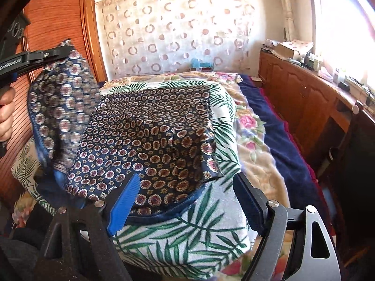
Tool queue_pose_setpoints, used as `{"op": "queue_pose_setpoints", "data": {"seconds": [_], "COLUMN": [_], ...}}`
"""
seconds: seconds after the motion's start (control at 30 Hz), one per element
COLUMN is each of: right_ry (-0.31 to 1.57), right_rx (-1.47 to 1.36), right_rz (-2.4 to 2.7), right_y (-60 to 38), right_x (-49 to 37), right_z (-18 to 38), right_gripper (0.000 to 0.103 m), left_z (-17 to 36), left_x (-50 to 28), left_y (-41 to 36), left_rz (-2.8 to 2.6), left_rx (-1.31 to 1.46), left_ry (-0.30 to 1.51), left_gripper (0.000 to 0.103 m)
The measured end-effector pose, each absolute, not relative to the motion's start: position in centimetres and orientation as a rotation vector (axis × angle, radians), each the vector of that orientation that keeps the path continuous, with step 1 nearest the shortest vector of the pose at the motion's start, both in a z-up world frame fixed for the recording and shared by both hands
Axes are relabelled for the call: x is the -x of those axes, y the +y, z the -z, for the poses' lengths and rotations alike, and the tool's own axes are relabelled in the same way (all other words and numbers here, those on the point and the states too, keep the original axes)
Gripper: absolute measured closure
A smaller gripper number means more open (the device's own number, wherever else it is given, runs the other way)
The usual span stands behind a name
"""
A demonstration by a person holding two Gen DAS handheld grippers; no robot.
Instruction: Fold small clothes
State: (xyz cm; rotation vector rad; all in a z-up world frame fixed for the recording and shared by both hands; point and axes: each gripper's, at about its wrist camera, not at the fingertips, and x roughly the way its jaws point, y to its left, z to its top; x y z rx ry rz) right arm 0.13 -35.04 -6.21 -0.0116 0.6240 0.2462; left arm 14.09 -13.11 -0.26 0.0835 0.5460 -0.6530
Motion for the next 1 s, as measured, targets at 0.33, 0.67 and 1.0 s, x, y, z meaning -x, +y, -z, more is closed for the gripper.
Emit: {"op": "queue_pose_setpoints", "data": {"seconds": [0.33, 0.67, 1.0], "right_ry": [0.598, 0.588, 0.572], "right_rx": [-0.007, 0.003, 0.07], "right_rz": [-0.245, -0.246, -0.329], "right_y": [-35.6, -35.3, -31.0], "right_x": [0.7, 0.0, -2.7], "right_z": [6.4, 6.0, 4.6], "right_gripper": [0.02, 0.02, 0.02], "left_z": [2.0, 1.6, 4.8], "left_x": [-14.4, -11.8, -10.2], "left_y": [-16.4, -12.5, -5.4], "left_rz": [0.7, 0.628, 0.447], "left_rx": [-0.111, -0.076, -0.052], "left_ry": [0.649, 0.592, 0.613], "left_gripper": [0.092, 0.028, 0.027]}}
